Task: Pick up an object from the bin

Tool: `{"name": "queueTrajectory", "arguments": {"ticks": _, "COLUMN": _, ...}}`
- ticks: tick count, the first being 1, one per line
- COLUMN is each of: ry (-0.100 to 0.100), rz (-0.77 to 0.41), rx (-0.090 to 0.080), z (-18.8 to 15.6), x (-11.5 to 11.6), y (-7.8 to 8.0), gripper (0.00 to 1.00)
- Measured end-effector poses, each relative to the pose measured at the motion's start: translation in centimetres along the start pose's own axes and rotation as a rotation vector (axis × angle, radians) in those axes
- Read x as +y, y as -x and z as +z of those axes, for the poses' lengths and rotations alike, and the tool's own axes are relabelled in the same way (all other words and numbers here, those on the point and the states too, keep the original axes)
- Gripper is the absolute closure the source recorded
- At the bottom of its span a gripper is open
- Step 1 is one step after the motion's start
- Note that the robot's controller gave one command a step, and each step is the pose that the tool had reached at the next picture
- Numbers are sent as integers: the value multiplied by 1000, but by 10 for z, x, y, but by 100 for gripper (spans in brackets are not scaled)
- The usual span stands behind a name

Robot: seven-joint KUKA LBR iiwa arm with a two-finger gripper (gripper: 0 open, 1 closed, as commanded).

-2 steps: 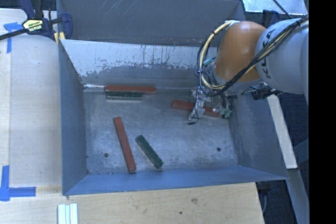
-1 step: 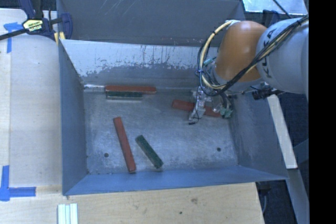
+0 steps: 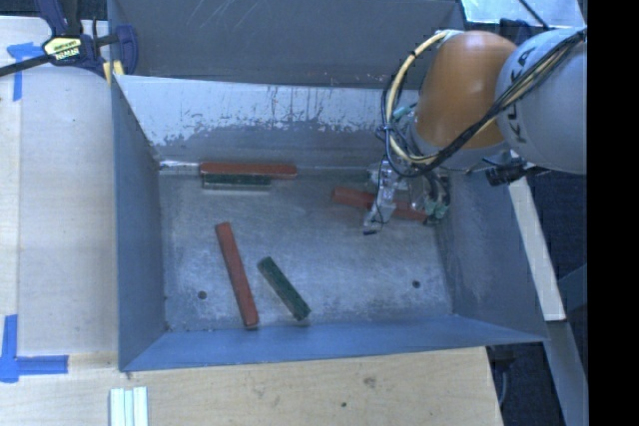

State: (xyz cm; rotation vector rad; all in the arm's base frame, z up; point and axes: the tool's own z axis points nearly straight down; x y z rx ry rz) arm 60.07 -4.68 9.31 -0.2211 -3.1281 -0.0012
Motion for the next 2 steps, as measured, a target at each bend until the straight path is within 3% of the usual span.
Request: {"name": "queueTrajectory", "arguments": {"ticks": 2, "ry": 0, "rz": 0, "rx": -13, "z": -30, "x": 0, "y": 4, "gripper": 100}}
